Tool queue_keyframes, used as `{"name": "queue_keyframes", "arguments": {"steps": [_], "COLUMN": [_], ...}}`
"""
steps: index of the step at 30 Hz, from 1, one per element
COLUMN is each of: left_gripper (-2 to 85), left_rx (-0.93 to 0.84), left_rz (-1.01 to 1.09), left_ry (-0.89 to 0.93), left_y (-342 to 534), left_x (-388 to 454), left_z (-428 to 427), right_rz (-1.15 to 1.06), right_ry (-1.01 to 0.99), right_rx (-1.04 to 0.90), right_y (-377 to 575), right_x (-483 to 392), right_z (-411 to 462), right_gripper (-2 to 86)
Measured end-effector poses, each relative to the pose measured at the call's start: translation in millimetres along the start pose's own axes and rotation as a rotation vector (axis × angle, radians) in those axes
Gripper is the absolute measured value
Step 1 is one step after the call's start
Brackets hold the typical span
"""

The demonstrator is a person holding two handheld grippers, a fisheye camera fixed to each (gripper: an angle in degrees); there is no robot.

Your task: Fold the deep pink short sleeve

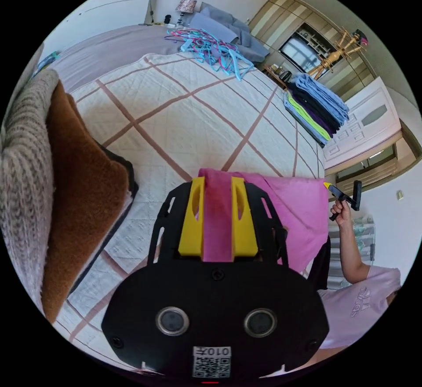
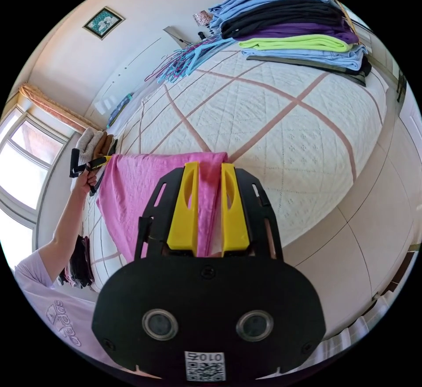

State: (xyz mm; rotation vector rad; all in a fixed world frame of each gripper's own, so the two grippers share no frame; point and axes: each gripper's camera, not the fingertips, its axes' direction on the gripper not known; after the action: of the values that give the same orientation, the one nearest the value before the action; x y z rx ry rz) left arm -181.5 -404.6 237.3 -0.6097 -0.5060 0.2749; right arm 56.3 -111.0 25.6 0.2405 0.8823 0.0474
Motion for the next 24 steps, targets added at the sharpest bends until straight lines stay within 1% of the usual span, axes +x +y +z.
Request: {"name": "queue_keyframes", "arguments": {"steps": [2,5,7,8,10,11,15,16,19,21,23,24], "left_gripper": [6.0,3.1,1.1,0.8,0.3,0.2,0.0,0.1,0.6,1.4,2.8,4.0], "left_rx": [0.008,0.064,0.101,0.105,0.123,0.126,0.179,0.152,0.046,0.011,0.036,0.083], "left_rz": [0.008,0.042,0.075,0.087,0.104,0.101,0.05,0.034,0.018,0.048,0.073,0.096], "left_ry": [-0.004,-0.064,-0.178,-0.205,-0.346,-0.357,-0.29,-0.306,-0.355,-0.301,-0.314,-0.343], "left_y": [-4.5,-5.8,-3.4,-2.8,0.9,1.1,-6.6,-13.9,-29.3,-32.9,-30.2,-24.8], "left_x": [1.4,14.6,31.3,35.3,43.7,42.8,31.6,31.9,28.8,27.9,34.7,43.6], "left_z": [1.6,-4.2,-15.4,-18.2,-30.2,-32.3,-33.2,-25.9,6.9,22.9,20.6,11.1], "right_rz": [0.005,0.002,-0.006,-0.021,-0.007,0.03,0.204,0.238,0.227,0.187,0.108,0.093], "right_ry": [0.0,0.021,0.029,0.012,-0.011,-0.056,-0.142,-0.177,-0.152,-0.124,-0.069,-0.053], "right_rx": [-0.003,-0.016,0.02,0.057,0.1,0.102,0.064,0.049,0.049,0.056,0.041,0.048], "right_y": [-6.2,-11.0,-10.2,-8.5,-6.4,-7.5,-12.7,-13.9,-14.1,-13.6,-14.0,-13.2], "right_x": [-0.4,-4.8,-9.5,-10.0,3.6,22.1,77.7,87.1,87.7,81.5,71.5,70.3], "right_z": [-1.8,-5.3,-21.9,-39.2,-62.0,-66.2,-44.7,-37.7,-34.7,-40.2,-49.8,-54.9], "right_gripper": [7.6,5.5,4.3,3.9,3.4,3.2,3.0,3.1,3.1,3.2,3.5,3.7]}}
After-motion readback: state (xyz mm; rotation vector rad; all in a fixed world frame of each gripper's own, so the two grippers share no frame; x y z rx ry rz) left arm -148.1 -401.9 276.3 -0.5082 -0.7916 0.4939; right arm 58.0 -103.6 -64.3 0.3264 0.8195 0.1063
